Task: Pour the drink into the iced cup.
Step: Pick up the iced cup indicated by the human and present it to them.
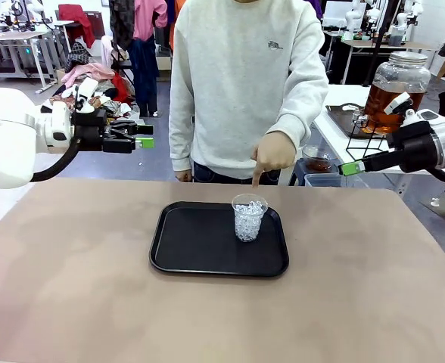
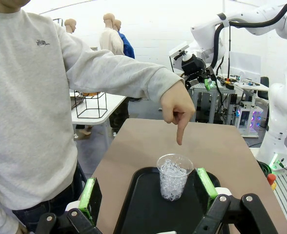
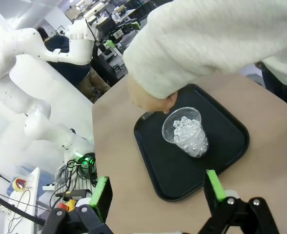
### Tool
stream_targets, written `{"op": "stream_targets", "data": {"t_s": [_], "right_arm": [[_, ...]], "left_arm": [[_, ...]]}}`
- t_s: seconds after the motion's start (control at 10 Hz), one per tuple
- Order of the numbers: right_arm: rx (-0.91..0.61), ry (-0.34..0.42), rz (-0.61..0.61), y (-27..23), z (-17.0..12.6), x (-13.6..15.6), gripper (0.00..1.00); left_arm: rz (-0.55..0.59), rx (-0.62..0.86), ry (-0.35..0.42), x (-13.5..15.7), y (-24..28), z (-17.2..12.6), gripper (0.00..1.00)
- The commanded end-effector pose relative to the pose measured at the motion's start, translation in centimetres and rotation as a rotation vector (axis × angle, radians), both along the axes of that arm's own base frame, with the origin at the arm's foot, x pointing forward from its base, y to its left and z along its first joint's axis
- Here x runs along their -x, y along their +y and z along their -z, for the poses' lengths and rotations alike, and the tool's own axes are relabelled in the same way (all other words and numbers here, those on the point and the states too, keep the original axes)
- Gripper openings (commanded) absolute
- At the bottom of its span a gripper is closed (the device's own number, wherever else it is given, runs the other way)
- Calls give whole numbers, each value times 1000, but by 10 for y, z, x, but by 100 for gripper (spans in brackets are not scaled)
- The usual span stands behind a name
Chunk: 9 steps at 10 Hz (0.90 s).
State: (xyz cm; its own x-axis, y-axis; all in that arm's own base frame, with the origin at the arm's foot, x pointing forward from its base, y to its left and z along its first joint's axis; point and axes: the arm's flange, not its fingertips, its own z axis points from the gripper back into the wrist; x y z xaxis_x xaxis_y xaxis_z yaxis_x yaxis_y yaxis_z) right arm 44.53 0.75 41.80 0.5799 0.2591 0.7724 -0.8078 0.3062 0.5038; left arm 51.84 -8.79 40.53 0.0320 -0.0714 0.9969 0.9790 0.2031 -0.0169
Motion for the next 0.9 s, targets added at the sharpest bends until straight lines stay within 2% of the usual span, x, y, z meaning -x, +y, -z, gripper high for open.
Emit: {"op": "stream_targets", "data": {"t_s": [0.0,0.1,0.6,0.7,0.8], "right_arm": [[-21,45,44,6,0,-3,100],[0,0,0,0,0,0,100],[-2,5,5,0,1,-1,100],[-20,-111,-12,1,7,-4,100],[-6,-192,-24,1,15,-7,100]], "left_arm": [[-12,8,-2,-1,-1,-1,100],[-12,8,-2,-1,-1,-1,100],[-12,8,-2,-1,-1,-1,100],[-12,8,-2,-1,-1,-1,100],[-12,8,-2,-1,-1,-1,100]]}}
